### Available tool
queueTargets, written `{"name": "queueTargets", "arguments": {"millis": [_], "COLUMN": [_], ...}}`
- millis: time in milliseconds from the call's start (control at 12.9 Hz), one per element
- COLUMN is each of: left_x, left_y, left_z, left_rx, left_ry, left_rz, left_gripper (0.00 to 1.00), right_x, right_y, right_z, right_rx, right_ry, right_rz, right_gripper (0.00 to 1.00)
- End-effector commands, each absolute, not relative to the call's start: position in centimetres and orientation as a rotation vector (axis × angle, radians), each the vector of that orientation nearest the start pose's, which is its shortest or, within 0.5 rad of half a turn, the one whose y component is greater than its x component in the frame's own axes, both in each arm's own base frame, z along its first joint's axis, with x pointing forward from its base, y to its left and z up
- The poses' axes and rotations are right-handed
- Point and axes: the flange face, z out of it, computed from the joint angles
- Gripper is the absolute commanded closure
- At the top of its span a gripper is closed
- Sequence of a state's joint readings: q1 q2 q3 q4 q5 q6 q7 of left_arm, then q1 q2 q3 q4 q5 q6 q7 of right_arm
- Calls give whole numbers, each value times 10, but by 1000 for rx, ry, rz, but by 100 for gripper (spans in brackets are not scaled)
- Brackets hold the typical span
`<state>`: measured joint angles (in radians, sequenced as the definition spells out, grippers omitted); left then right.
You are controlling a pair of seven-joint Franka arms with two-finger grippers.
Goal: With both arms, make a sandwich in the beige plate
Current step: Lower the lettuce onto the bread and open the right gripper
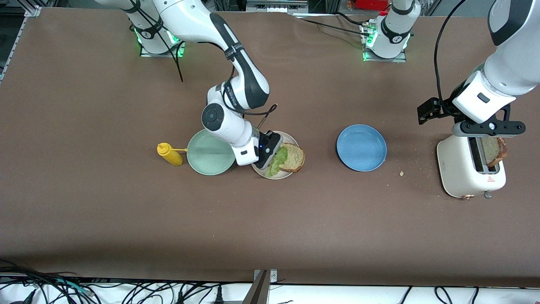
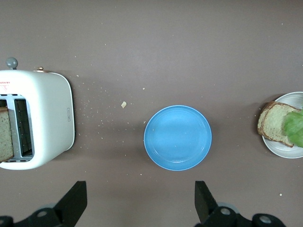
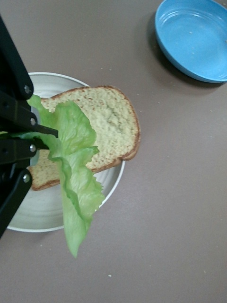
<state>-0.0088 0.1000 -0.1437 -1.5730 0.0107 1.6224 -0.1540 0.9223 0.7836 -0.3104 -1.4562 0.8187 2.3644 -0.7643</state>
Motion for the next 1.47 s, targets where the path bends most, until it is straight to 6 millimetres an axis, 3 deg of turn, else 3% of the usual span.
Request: {"name": "queueTargets", "arguments": {"millis": [0,233,620,698,776,931,1163,1318,1396], "left_x": [581,581,581,581,581,581,581,581,580], "left_y": [-83,-83,-84,-84,-84,-85,-85,-85,-84], "left_z": [575,575,575,575,576,577,576,576,574], "left_rx": [-3157,-3157,-3157,-3157,-3157,-3157,-3157,-3157,-3156], "left_ry": [-11,-11,-9,-16,-18,-16,-19,-21,-21], "left_rz": [95,95,95,95,93,91,93,93,100], "left_gripper": [0,0,0,0,0,0,0,0,0], "right_x": [577,575,575,573,575,589,590,590,588], "right_y": [489,492,487,487,485,469,465,447,426], "right_z": [254,253,208,203,204,209,221,255,277], "right_rx": [-2417,-2405,-2462,-2463,-2466,-2450,-2408,-2388,-2386], "right_ry": [-1156,-1154,-1144,-1162,-1170,-1273,-1389,-1387,-1387], "right_rz": [-330,-330,-321,-314,-318,-356,-342,-256,-195], "right_gripper": [100,100,100,75,3,0,0,0,0]}}
